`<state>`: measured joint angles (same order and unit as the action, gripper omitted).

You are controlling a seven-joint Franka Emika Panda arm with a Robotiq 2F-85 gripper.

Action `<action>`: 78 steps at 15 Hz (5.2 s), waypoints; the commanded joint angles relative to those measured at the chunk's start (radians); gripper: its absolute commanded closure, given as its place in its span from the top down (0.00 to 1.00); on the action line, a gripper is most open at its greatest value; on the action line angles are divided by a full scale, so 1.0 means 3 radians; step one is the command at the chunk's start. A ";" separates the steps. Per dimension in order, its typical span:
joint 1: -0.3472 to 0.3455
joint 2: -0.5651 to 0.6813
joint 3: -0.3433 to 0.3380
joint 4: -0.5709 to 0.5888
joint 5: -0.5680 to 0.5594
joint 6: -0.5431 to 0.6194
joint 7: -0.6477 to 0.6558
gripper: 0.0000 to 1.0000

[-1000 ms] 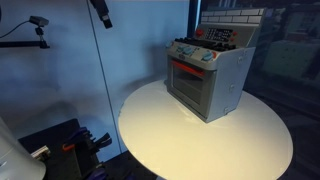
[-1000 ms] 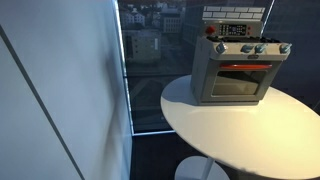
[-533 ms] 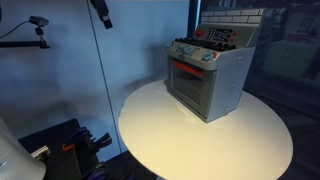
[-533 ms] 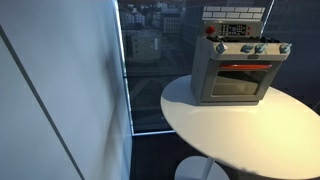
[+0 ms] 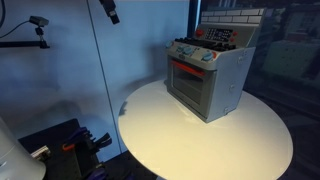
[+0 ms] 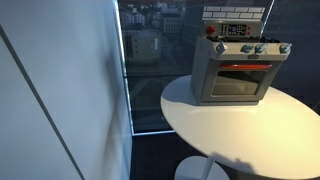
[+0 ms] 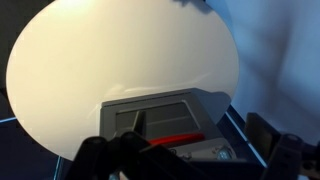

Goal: Turn the rightmost knob on the stove to the left

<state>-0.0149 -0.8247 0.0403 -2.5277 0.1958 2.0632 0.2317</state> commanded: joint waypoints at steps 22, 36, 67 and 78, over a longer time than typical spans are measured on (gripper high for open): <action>-0.0388 0.1350 -0.0201 0.0658 0.0134 0.1030 0.0634 1.00; -0.0465 0.1734 -0.0262 0.0653 0.0198 0.1848 0.0901 1.00; -0.0323 0.2964 -0.0370 0.1337 0.0584 0.2619 0.0991 1.00; -0.0301 0.3106 -0.0374 0.1488 0.0668 0.2615 0.0982 1.00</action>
<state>-0.1175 0.0817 -0.0612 -2.1186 0.3670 2.8430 0.5275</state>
